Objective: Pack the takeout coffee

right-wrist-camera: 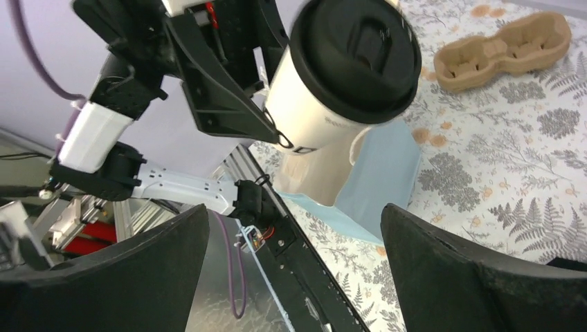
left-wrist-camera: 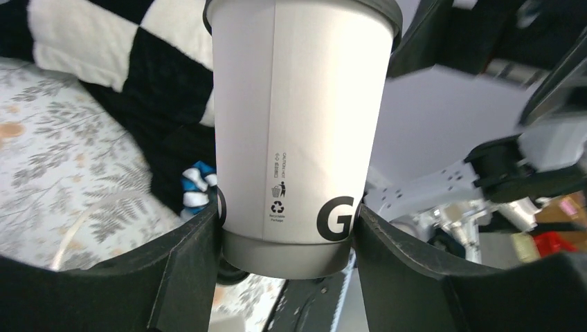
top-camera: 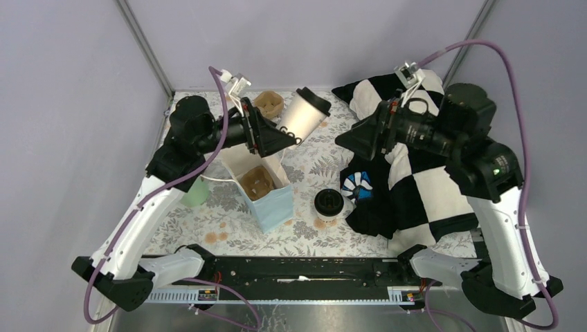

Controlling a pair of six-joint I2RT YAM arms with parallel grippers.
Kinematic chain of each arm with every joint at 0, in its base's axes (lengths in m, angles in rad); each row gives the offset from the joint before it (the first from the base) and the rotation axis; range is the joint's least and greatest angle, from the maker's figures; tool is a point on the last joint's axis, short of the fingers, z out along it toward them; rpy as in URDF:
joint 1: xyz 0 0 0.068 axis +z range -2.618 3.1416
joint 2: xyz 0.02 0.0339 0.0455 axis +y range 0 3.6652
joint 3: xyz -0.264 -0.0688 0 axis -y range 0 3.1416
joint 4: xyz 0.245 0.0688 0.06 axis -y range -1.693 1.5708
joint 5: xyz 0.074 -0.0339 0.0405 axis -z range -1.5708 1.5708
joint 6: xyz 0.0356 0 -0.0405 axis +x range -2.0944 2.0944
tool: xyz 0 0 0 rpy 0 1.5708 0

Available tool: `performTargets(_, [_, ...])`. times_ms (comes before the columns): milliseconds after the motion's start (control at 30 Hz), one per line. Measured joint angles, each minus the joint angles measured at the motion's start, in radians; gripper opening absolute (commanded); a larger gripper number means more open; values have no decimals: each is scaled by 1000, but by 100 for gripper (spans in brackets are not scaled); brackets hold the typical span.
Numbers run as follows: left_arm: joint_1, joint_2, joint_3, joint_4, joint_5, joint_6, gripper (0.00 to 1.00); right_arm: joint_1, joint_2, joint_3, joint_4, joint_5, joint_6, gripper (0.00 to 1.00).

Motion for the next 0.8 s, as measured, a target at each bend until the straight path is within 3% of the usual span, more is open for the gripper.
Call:
performTargets(367, [0, -175, -90, -114, -17, 300, 57, -93, 257, 346, -216, -295, 31, 100])
performTargets(800, [0, -174, -90, -224, 35, 429, 56, -101, 347, 277, -195, -462, 91, 100])
